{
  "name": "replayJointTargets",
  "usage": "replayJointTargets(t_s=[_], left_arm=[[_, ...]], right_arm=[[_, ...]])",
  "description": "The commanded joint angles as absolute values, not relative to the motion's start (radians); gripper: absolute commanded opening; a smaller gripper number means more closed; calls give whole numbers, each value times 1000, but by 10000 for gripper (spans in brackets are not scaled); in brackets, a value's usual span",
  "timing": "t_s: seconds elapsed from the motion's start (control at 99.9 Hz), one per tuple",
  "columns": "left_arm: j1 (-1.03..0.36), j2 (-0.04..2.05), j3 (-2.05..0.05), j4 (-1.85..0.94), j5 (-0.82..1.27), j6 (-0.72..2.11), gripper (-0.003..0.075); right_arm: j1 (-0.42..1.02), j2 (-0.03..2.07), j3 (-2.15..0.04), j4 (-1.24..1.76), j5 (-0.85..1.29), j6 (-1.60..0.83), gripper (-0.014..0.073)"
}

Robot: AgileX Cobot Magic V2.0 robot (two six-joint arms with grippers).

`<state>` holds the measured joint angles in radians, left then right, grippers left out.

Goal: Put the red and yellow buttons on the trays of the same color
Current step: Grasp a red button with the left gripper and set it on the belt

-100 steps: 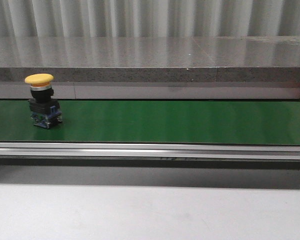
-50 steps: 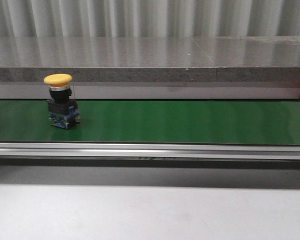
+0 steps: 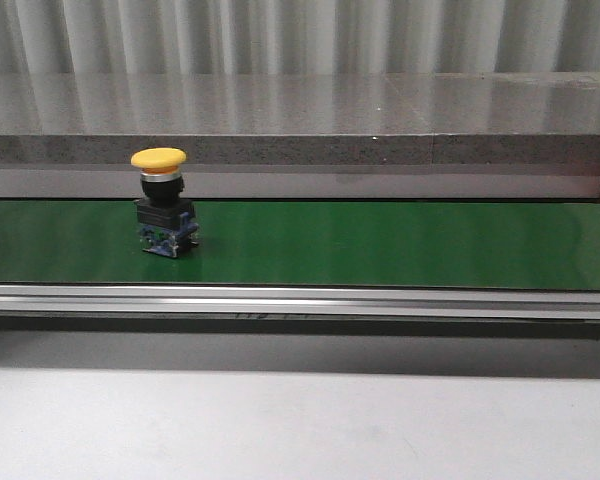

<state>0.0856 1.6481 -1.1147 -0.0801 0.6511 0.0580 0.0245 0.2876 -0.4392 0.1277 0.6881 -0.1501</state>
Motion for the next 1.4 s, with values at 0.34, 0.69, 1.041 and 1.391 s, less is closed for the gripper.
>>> replayJointTargets(t_s=[0.34,0.69,1.041,1.391], left_arm=[[-56,1324,-1104,-104,516,74,291],[-120,985,-861,-110,543,74,-6],[-120,627,-607,-132,571,74,-6],[-120,544,-574,-132,587,74,-6]], right_arm=[[24,297,-465,125,621,-157,-66],[24,297,-465,125,622,-157,-66],[24,297,-465,125,608,-157,-66],[81,430,-584,122,645,-157,-32]])
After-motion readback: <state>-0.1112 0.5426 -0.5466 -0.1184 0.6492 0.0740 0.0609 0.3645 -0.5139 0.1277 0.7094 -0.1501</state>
